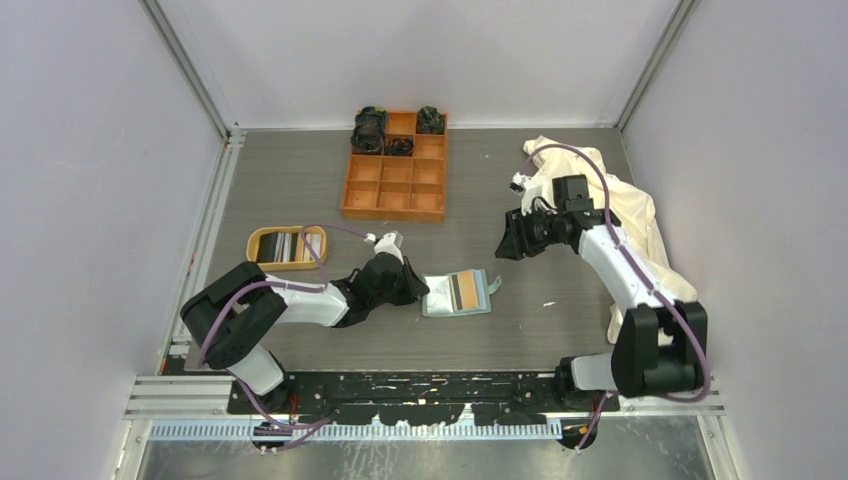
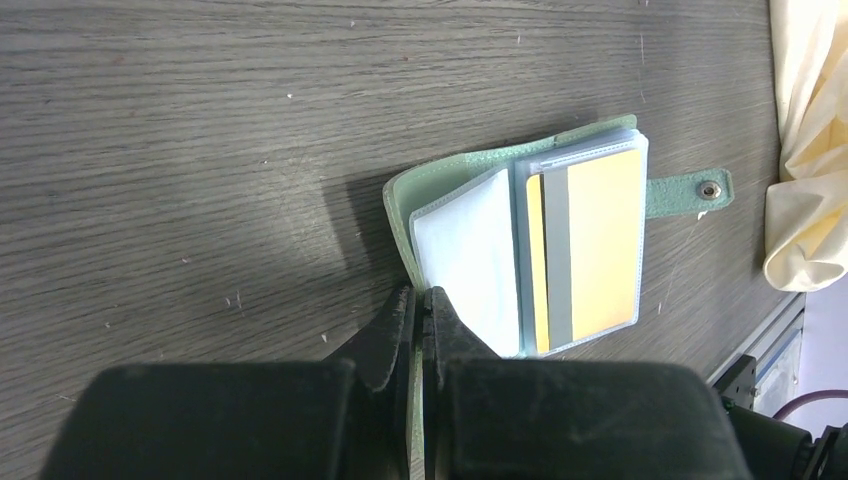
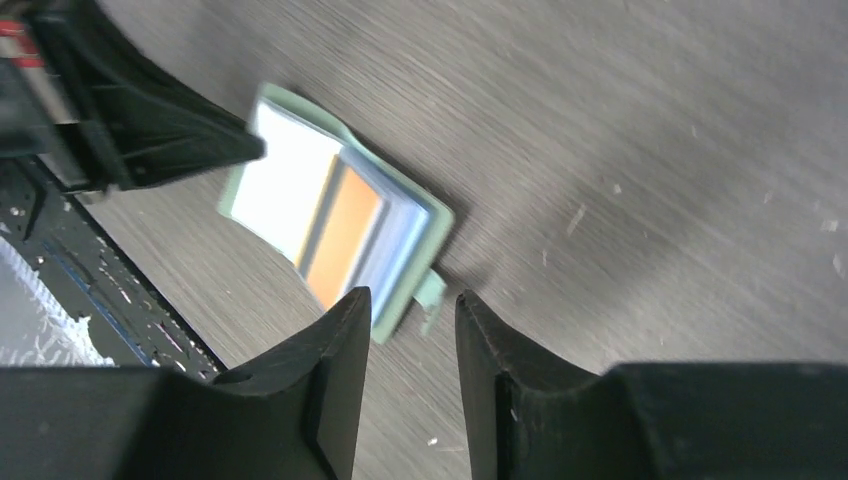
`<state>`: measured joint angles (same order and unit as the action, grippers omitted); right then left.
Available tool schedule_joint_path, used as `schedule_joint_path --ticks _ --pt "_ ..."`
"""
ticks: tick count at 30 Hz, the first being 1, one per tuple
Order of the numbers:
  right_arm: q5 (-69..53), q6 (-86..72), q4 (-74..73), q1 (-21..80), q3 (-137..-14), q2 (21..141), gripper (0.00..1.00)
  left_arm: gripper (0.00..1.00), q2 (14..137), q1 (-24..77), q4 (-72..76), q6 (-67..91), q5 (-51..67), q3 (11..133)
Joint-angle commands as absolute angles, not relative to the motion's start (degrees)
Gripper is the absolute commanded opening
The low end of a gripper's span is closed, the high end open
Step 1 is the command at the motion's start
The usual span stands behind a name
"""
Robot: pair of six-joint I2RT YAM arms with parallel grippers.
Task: Put the credit cards into the card holder
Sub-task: Open the card holder at the center of the board.
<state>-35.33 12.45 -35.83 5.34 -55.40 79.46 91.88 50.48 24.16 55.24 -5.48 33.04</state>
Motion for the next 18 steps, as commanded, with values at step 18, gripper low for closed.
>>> schedule_joint_path --ticks 18 --pt "-47.5 14.4 -42.6 11.2 -57.9 92.4 0.40 0.00 92.2 50.5 28.2 59.6 -4.5 31.2"
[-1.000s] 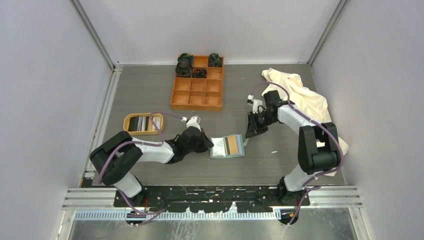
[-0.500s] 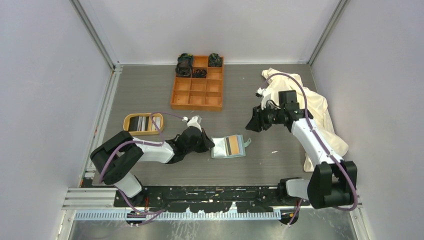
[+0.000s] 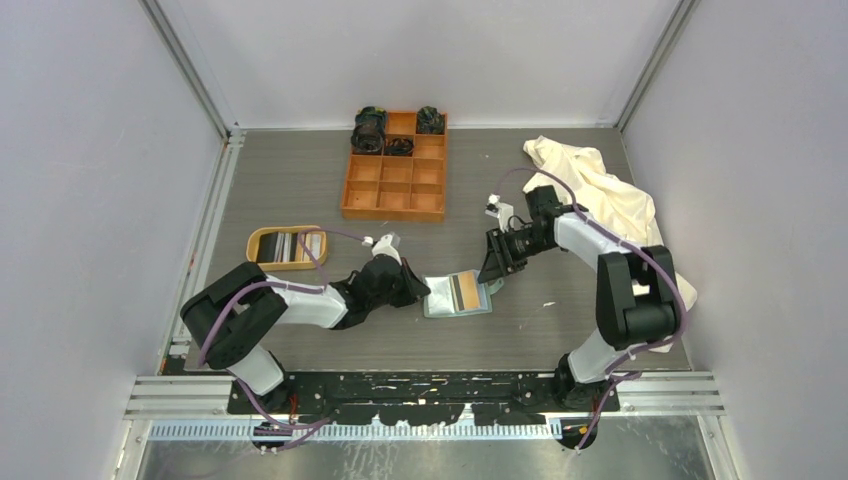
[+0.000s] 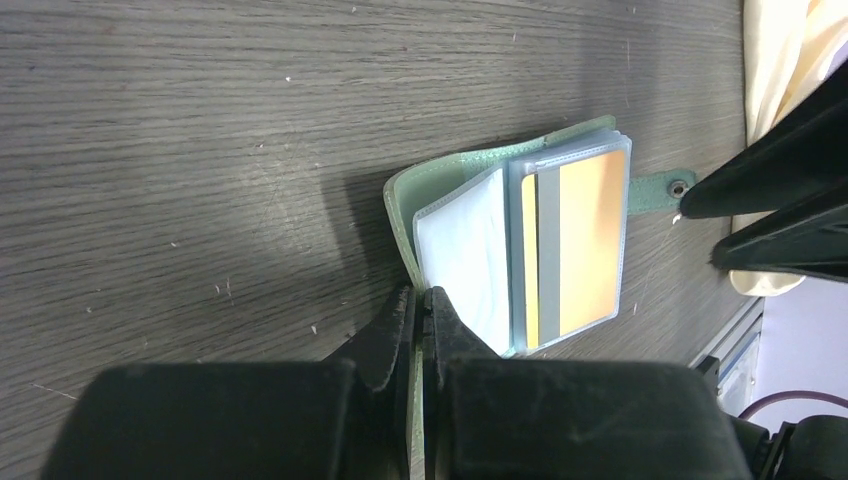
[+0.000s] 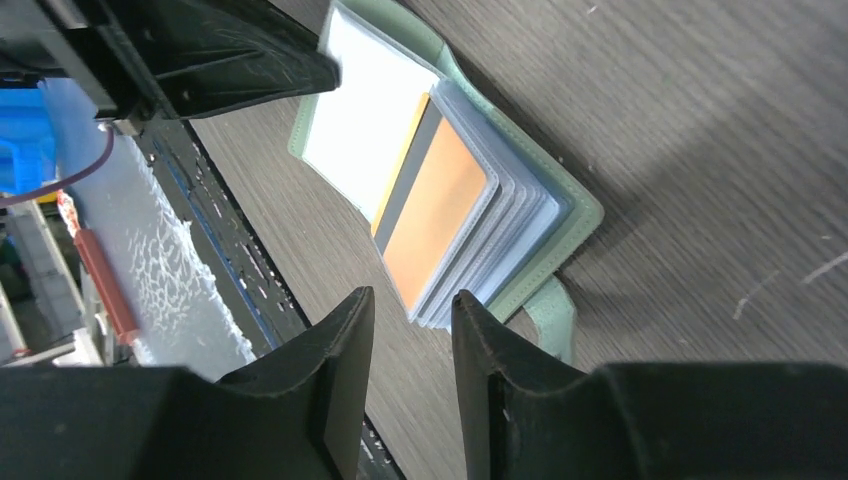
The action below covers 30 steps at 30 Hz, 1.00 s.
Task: Put the credit cards into the card holder
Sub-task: Open the card holder at the center of the board.
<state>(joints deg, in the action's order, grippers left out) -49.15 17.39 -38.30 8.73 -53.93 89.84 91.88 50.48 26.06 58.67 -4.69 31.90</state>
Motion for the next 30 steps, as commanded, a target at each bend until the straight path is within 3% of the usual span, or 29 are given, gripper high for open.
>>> schedule_joint_path --ticks 1,9,20,30 --pt "-46.3 13.7 -42.6 12.1 -58.2 93.2 0.41 0.00 92.3 50.6 28.3 59.7 -4.5 31.0" --pt "-39.2 9.7 -42.4 14.9 -59.8 97.4 0.44 0.00 92.5 50.5 29.9 60.8 -4.1 29.9" --pt "-38.8 8.8 -43.4 15.0 -61.0 101.5 0.49 0.00 94.0 50.7 32.5 61.8 -2.8 29.7" --pt "-51.1 9.3 -46.3 15.0 -63.2 103.1 0.46 0.00 94.3 50.9 33.1 62.1 -2.6 29.8"
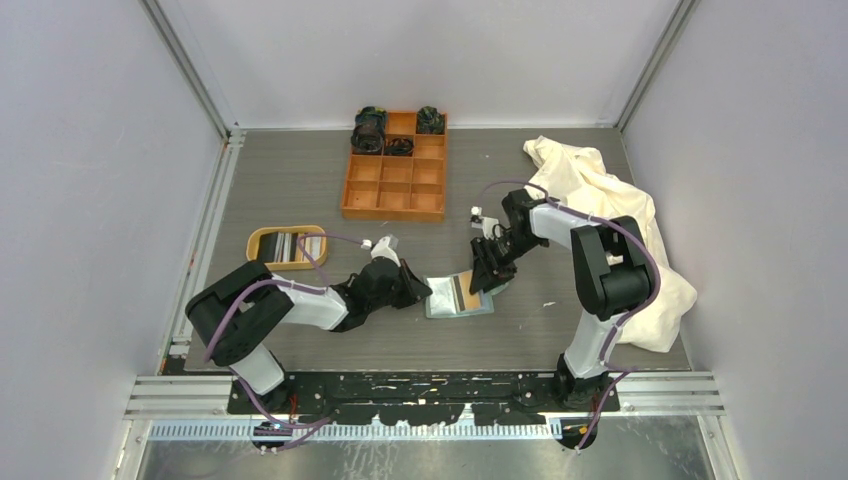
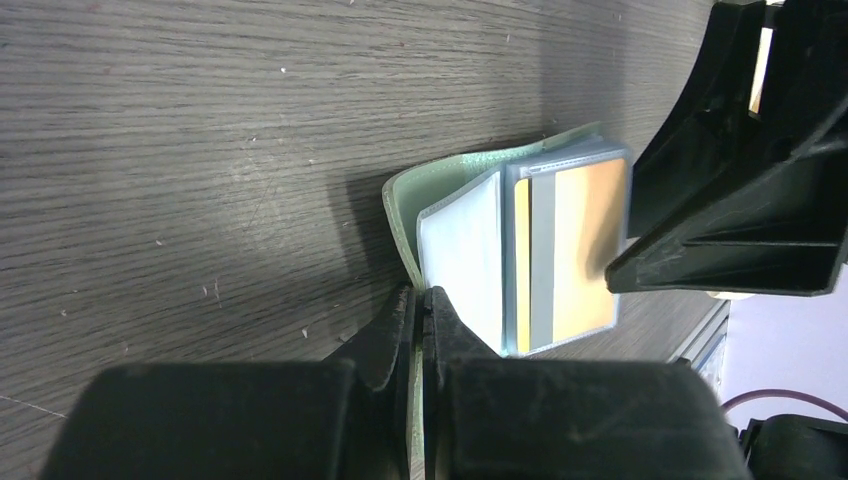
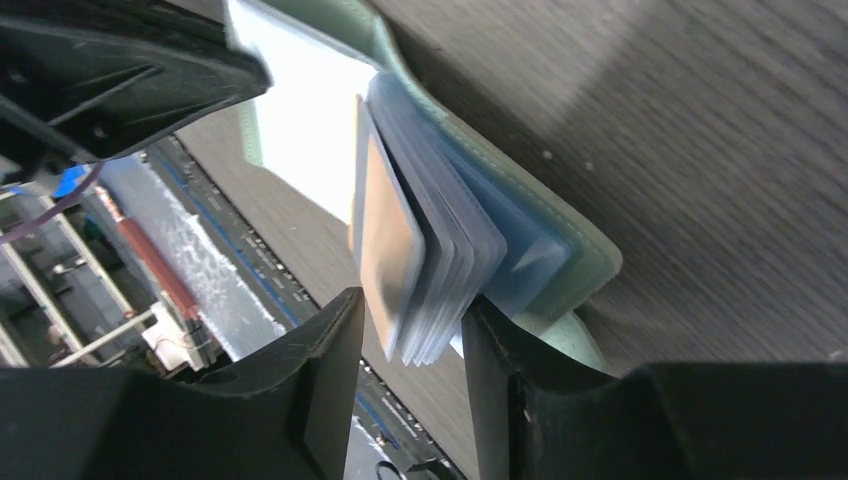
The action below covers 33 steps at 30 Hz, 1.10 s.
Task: Put the credit cards into the card holder
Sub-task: Open the card holder at the center of the board.
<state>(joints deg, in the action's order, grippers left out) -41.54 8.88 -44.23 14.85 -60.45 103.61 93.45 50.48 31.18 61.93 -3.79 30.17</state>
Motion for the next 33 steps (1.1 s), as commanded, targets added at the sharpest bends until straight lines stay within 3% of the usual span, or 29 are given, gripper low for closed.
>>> schedule_joint_path --ticks 1,6,19,33 --pt "-52.4 9.5 -46.6 15.0 -63.3 102.3 0.45 0.00 94.5 50.9 33.2 62.1 -2.6 29.8" --pt "-60.2 9.9 -46.6 15.0 -62.6 100.5 0.45 0.00 95.4 50.9 33.5 62.1 -2.3 30.3" --pt "-62.8 6.3 -42.8 17.8 -62.6 105.2 0.47 0.00 97.2 51.2 36.5 62.1 -0.3 31.6" --pt "-49.8 7.7 -41.2 18.1 -62.7 101.2 0.40 0.02 96.5 51.2 39.0 62.1 1.2 29.8"
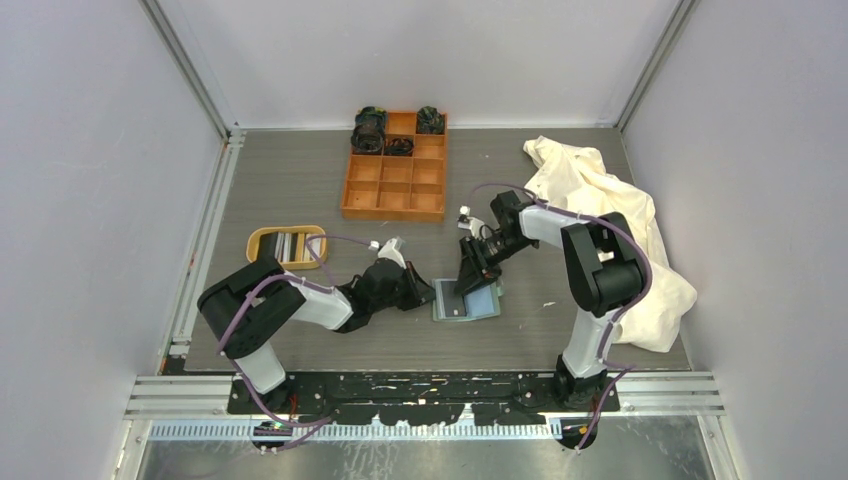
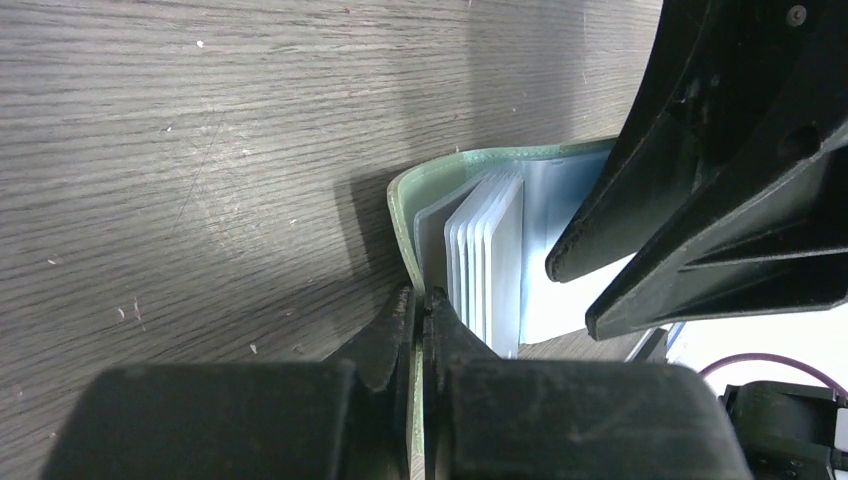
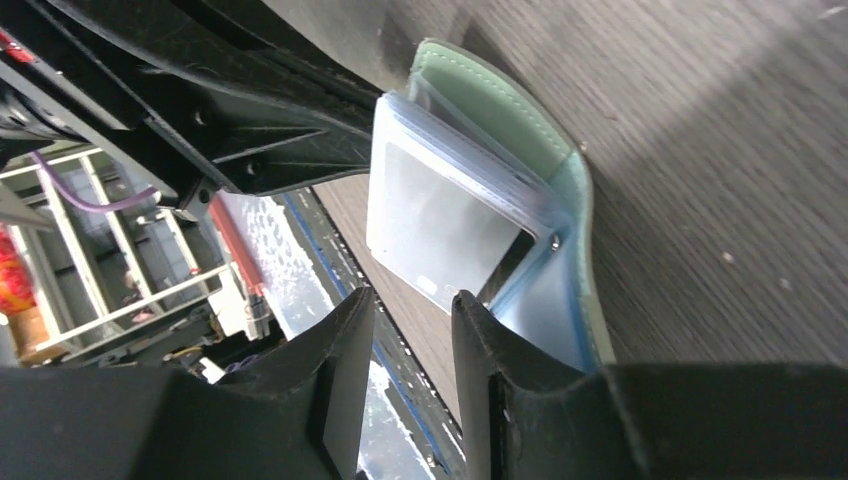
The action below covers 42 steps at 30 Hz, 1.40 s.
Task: Put the credit cards into the card holder
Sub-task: Open the card holder at the center of the board, then move the storage box to the center of the board.
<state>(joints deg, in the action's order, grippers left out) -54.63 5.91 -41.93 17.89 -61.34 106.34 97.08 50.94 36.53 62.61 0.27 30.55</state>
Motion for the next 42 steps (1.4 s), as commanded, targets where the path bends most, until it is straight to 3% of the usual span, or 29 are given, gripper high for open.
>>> schedule_joint_path --ticks 1,6,14,24,28,34,39,41,42 --pt "-48.6 8.8 -41.3 18.1 -62.8 100.2 0.40 0.02 96.2 51.2 39.0 62.1 1.0 29.5" --pt "-42.7 14.2 -40.4 18.1 -61.3 93.0 0.40 0.03 94.5 51.2 39.1 62.2 -1.6 27.8" --pt "-42.0 22.9 -36.4 18.1 -55.1 81.7 0.39 0.34 88.9 51.3 38.8 60.5 -4.9 24.6" --pt "-46.4 34.0 -37.8 18.3 -51.6 78.4 0.35 0.44 73.1 51.2 29.5 53.1 -7.1 21.8" --pt "-46.2 40.5 -39.2 18.4 -50.5 74.0 0.36 0.56 66.2 51.0 29.9 50.8 -6.2 19.9" --pt "-39.3 45.4 -40.0 18.0 -50.8 65.5 0.51 0.80 51.8 48.5 22.8 46.7 -2.9 19.0" --pt "-31.4 38.7 -38.7 15.7 -54.5 61.0 0.80 0.82 41.9 46.7 3.8 40.5 -5.5 24.1" --pt "-29.7 33.8 -38.5 13.9 -57.2 60.8 0.98 0.81 39.8 45.9 -4.5 36.6 -8.4 26.6" --pt "-29.4 30.2 -37.5 13.2 -58.4 61.0 0.99 0.81 39.2 45.5 -8.2 35.1 -10.7 28.2"
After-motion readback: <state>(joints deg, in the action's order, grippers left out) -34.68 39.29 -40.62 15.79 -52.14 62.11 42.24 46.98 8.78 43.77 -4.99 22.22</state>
